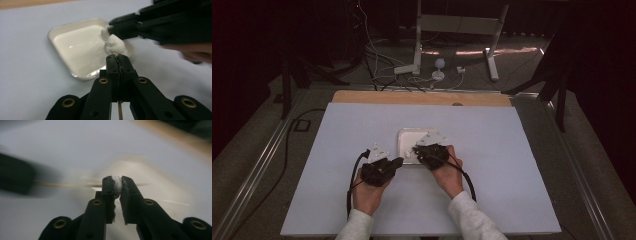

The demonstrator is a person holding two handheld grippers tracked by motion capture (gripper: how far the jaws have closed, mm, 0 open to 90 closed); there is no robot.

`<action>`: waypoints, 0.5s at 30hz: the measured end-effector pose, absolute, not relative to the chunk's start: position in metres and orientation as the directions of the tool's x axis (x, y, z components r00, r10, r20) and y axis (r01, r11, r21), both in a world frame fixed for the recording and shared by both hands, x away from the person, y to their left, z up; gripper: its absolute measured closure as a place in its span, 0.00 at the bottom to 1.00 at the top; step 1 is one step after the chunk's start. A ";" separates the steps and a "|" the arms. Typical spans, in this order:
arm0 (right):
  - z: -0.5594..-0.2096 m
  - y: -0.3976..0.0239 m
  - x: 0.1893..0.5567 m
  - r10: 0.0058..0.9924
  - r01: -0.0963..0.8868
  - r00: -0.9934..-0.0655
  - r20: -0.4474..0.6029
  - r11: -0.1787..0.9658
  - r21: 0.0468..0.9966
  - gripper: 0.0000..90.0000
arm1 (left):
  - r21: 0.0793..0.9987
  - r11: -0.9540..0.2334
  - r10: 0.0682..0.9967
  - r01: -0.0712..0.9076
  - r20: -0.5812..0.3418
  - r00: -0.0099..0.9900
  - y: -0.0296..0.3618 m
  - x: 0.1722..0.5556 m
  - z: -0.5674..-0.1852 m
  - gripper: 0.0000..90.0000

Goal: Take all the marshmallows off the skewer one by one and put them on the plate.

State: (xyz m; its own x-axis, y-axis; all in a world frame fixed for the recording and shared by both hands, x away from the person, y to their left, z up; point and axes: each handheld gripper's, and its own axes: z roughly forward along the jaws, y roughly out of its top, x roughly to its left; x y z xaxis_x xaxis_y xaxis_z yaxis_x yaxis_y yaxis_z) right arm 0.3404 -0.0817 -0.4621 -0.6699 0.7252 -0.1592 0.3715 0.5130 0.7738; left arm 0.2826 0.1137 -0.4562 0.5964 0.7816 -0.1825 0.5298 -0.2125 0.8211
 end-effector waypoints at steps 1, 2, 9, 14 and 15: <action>-0.464 -0.087 0.345 0.730 0.389 -0.673 -0.118 0.485 0.783 0.92 | 0.822 -0.222 0.783 0.525 -0.171 0.598 0.114 0.282 -0.454 1.00; -0.466 -0.099 0.353 0.736 0.451 -0.677 0.002 0.413 0.791 0.92 | 0.823 -0.221 0.781 0.523 -0.172 0.601 0.114 0.282 -0.453 1.00; -0.459 -0.106 0.358 0.738 0.418 -0.674 -0.045 0.431 0.800 0.92 | 0.821 -0.255 0.788 0.511 -0.130 0.602 0.105 0.281 -0.453 1.00; -0.463 -0.098 0.362 0.749 0.422 -0.660 -0.068 0.443 0.791 0.93 | 0.812 -0.255 0.804 0.525 -0.123 0.582 0.106 0.282 -0.454 1.00; -0.463 -0.097 0.364 0.753 0.422 -0.654 -0.076 0.445 0.790 0.93 | 0.813 -0.254 0.803 0.524 -0.124 0.582 0.107 0.281 -0.453 1.00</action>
State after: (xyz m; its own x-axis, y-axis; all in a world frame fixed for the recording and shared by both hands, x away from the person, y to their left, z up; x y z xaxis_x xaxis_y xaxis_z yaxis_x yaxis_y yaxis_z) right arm 0.3635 -0.0971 -0.4633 -0.6536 0.7531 -0.0756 0.4219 0.4455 0.7896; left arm 0.2807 0.1071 -0.4532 0.5824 0.8034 -0.1236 0.5236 -0.2545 0.8131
